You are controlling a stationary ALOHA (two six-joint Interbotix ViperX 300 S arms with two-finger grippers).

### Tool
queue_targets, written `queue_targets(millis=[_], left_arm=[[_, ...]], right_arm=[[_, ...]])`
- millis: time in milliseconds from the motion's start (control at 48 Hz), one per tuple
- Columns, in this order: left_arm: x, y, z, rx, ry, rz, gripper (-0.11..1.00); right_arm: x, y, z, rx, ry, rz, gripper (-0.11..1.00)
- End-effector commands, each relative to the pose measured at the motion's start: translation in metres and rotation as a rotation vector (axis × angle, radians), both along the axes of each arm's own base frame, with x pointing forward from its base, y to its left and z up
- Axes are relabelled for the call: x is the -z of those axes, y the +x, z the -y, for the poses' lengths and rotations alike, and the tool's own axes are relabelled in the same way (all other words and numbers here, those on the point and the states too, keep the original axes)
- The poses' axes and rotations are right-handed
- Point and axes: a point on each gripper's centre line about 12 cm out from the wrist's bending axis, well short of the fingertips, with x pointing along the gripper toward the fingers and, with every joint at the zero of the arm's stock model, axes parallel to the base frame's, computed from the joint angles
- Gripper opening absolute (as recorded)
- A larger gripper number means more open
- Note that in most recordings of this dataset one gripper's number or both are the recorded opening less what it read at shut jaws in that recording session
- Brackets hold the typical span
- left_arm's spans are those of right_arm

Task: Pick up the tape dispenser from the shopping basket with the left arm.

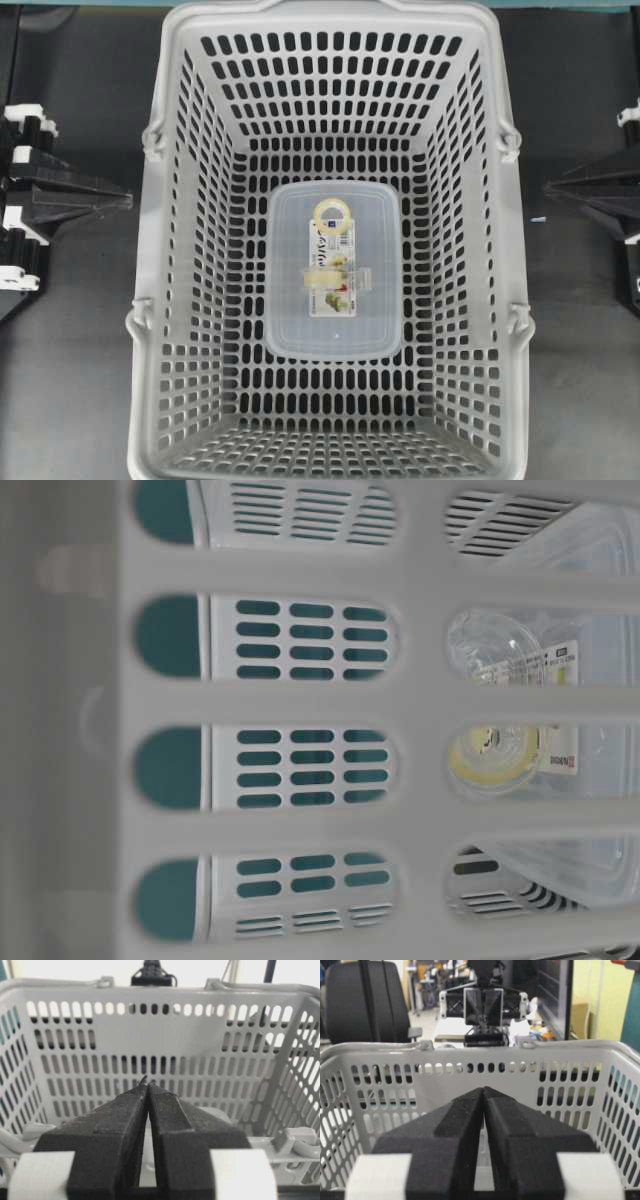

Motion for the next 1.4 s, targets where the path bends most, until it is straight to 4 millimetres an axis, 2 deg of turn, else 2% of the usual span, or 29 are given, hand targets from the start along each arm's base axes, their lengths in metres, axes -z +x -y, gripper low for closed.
queue_targets(millis=[0,83,208,396,667,917,1021,1271,1376], left_arm=[[-0.033,0.006,0.006,0.031,0.031,0.042,0.06],[-0.048,0.015,0.006,0.028,0.025,-0.007,0.01],[-0.067,0.037,0.006,0.024,0.026,-0.142,0.00],[-0.081,0.091,0.006,0.019,0.036,-0.352,0.00],[-0.062,0.164,0.008,0.015,0.040,-0.628,0.00],[-0.041,0.197,0.010,0.014,0.044,-0.832,0.00],[-0.034,0.206,0.012,0.015,0.039,-0.861,0.00],[-0.016,0.219,0.015,0.017,0.040,-0.918,0.01],[-0.007,0.223,0.015,0.017,0.043,-0.961,0.01]], right_arm=[[-0.008,0.001,0.001,0.006,0.018,0.023,0.01],[-0.008,-0.003,0.001,0.007,0.027,0.012,0.01],[-0.005,-0.008,0.001,0.006,0.028,-0.044,0.01],[-0.006,-0.015,0.001,0.004,0.029,-0.097,0.01],[-0.003,-0.018,0.001,0.003,0.033,-0.146,0.01],[-0.003,-0.019,0.001,0.003,0.048,-0.144,0.02],[-0.003,-0.019,0.001,0.005,0.048,-0.144,0.14],[-0.004,-0.019,0.000,0.002,0.049,-0.138,0.68],[-0.005,-0.020,0.000,-0.003,0.047,-0.135,0.79]])
